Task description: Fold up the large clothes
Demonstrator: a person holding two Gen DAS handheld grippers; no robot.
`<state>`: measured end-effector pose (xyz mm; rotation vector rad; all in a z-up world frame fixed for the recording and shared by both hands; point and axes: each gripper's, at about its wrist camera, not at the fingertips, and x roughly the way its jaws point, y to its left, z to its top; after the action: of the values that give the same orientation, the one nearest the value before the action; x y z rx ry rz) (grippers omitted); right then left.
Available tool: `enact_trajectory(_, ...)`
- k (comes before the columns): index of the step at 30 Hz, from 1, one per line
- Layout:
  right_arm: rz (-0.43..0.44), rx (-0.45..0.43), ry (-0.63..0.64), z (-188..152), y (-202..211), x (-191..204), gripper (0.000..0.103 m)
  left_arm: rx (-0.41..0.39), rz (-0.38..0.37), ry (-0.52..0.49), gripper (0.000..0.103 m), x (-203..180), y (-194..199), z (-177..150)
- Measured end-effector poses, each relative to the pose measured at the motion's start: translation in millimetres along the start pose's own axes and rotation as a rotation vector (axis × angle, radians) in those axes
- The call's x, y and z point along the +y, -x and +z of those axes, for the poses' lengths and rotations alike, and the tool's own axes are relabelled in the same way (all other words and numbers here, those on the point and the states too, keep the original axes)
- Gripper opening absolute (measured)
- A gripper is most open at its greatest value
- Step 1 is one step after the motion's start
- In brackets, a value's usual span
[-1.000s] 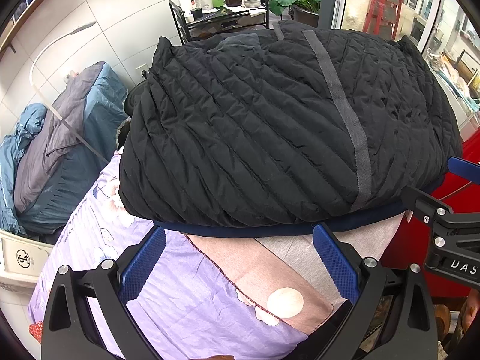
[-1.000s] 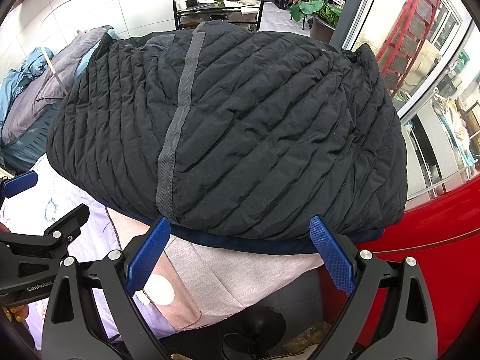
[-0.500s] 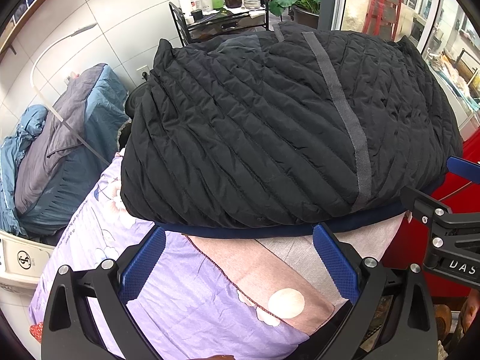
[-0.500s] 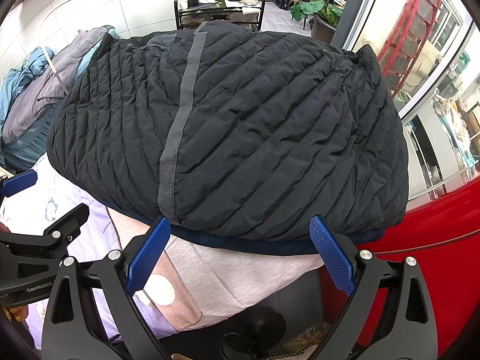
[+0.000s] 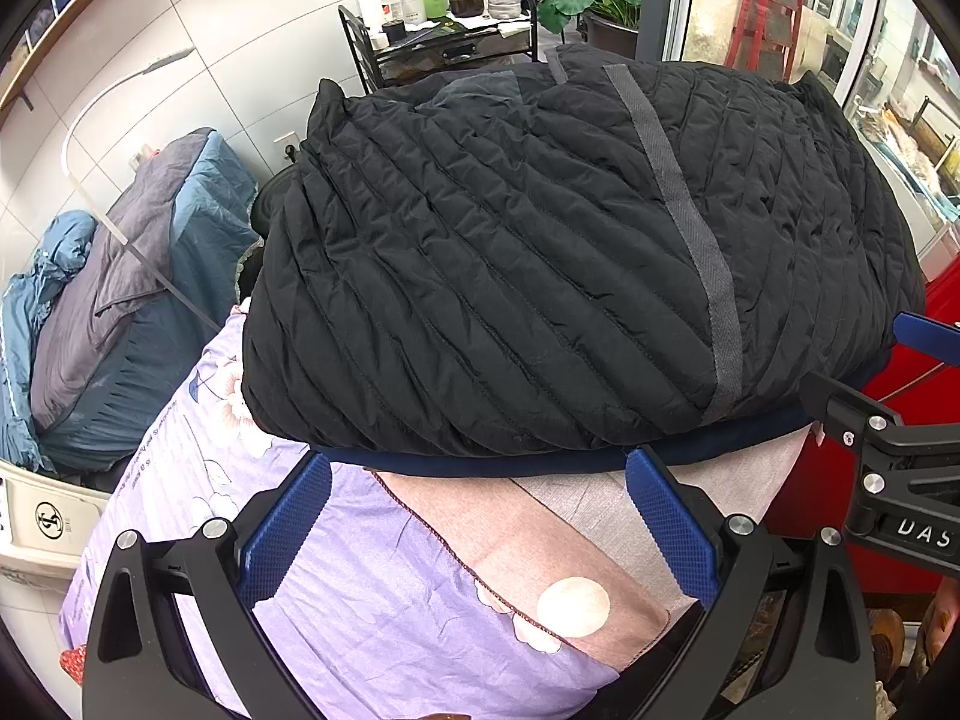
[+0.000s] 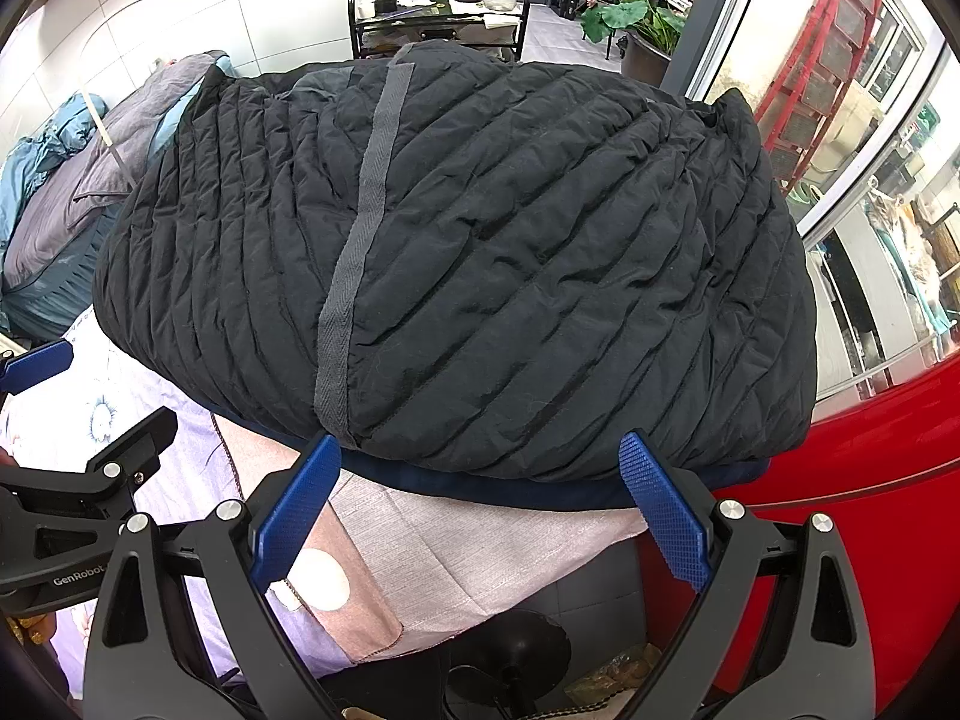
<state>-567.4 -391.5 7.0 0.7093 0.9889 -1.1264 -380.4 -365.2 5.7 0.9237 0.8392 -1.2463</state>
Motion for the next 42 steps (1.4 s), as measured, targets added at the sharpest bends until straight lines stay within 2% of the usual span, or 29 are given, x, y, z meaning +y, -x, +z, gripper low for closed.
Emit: enact_trajectory(42, 0.001, 0.001, 0.001, 0.4, -0.3, -0.5, 0.093, -0.01, 0.002, -0.012, 0.097, -3.2, 3.5, -3.7)
